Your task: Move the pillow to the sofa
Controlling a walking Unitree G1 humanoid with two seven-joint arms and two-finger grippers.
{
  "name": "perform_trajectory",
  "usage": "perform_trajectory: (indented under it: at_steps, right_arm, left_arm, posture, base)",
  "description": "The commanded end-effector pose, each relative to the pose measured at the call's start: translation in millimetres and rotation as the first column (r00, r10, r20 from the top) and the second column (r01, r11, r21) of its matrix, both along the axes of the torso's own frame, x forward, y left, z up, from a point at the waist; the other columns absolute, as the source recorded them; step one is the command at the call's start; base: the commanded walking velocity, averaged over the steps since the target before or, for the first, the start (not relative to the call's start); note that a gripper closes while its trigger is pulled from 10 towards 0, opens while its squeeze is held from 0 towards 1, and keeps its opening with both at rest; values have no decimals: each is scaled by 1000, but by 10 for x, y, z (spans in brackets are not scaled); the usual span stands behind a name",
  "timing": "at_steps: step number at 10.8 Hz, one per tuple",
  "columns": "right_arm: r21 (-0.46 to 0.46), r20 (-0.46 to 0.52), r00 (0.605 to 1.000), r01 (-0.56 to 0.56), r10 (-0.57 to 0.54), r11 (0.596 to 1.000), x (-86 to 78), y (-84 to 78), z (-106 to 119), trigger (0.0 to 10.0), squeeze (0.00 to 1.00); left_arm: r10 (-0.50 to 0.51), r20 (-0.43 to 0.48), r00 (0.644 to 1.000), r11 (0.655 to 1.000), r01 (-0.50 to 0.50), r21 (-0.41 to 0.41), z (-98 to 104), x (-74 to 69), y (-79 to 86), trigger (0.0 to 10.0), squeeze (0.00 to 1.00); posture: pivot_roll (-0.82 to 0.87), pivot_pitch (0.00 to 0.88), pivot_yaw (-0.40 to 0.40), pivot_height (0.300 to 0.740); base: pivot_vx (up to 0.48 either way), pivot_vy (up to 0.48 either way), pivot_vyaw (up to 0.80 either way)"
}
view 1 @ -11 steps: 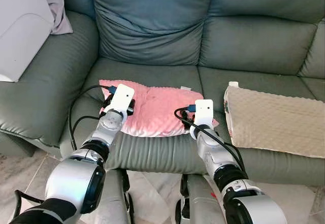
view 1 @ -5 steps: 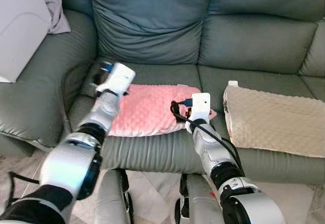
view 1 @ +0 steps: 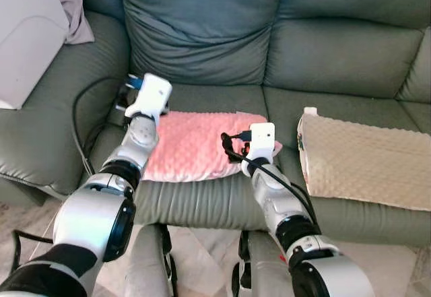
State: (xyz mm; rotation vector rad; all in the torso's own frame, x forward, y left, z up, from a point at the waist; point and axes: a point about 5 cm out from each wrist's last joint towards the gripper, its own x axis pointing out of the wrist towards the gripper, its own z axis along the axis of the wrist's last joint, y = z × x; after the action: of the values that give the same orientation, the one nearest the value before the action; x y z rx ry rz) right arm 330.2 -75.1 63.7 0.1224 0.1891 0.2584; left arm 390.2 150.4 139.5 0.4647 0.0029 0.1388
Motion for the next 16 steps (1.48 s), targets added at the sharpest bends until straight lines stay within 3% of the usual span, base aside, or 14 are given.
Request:
perform_trajectory:
  at_steps: [1,2,4,6,7,8,10,11,12,13,14,15,16]
  right_arm:
    - [16,-28,999,-23,23,1000,-45,51,-60,10000,1000]
    - [27,-69,997,-44,45,999,-86,113,-117,10000,1000]
    - [-60,-152,988,-11,1,998,-106,97,-204,10000,1000]
    - [-59,-160,987,-21,11,998,-134,135,-202,10000,1000]
    - [-92,-91,996,-13,4,996,-109,90,-128,10000,1000]
    - [-52,15,1000,-12,13,999,-66,69,46,10000,1000]
    - [-79,86,996,5,1,997,-100,-50,162,10000,1000]
    - [-47,60,998,9,-6,999,-224,-115,156,10000,1000]
    - [-6,13,1000,5,-5,1000,-310,-131,123,10000,1000]
    - [12,30,999,-22,22,1000,-470,-176,152,10000,1000]
    - [-1,52,998,-35,35,999,-509,-203,173,10000,1000]
    - [-55,144,988,-41,49,998,-631,-321,267,10000,1000]
    - [-72,174,984,-19,31,997,-725,-424,303,10000,1000]
  left_arm:
    - [5,15,1000,999,-5,-44,-33,-30,5,10000,0]
    - [12,38,999,996,-9,-83,-81,-87,71,10000,0]
    - [-8,80,997,995,16,-96,-114,-196,142,10000,0]
    - [-41,94,995,994,51,-102,-159,-351,124,10000,0]
    - [-49,101,994,991,60,-116,-146,-415,107,10000,0]
    - [-65,113,991,987,80,-138,-117,-501,67,10000,0]
    - [-77,135,988,990,92,-107,-96,-693,84,10000,0]
    - [-91,89,992,991,99,-94,-165,-844,133,10000,0]
    - [-90,60,994,991,96,-91,-211,-905,166,10000,0]
    - [-86,41,995,992,90,-92,-229,-987,178,10000,0]
    - [-88,37,995,991,91,-95,-229,-996,167,10000,0]
    - [-89,33,996,988,92,-124,-228,-1056,150,10000,0]
    - [-93,34,995,986,97,-132,-248,-1122,168,10000,0]
  posture:
    - [-113,114,-60,631]
    - [-98,113,-64,631]
    - [-77,108,-69,631]
    - [-65,88,-68,631]
    - [-62,81,-66,631]
    - [-51,56,-63,631]
    - [-29,19,-57,631]
    - [-17,4,-55,631]
    - [-15,0,-52,631]
    - [-17,0,-47,631]
    - [-17,0,-42,631]
    - [-17,0,-35,631]
    - [-14,0,-29,631]
  base:
    - [0,0,0]
    - [0,0,0]
    - [0,0,0]
    - [0,0,0]
    - [0,0,0]
    - [0,0,0]
    - [0,0,0]
    - [0,0,0]
    - [0,0,0]
    - [0,0,0]
    - [0,0,0]
    - [0,0,0]
    - [0,0,0]
